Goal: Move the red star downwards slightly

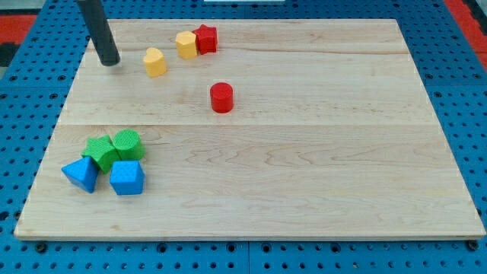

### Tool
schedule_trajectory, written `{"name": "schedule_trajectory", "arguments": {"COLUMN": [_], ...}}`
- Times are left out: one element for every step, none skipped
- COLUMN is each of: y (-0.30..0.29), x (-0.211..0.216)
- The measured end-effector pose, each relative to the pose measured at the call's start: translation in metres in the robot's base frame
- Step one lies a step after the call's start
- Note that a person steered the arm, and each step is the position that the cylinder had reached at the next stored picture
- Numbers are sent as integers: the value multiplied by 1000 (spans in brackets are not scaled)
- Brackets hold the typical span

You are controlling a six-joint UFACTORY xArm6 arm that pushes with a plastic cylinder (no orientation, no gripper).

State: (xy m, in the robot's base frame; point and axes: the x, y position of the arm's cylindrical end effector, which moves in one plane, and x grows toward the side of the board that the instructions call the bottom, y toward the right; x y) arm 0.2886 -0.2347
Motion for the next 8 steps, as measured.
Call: {"name": "schedule_trajectory", "arguments": {"y": [70,92,140,156,218,241,226,183], "x": [-4,9,10,-5,-21,-68,-95,-94]}}
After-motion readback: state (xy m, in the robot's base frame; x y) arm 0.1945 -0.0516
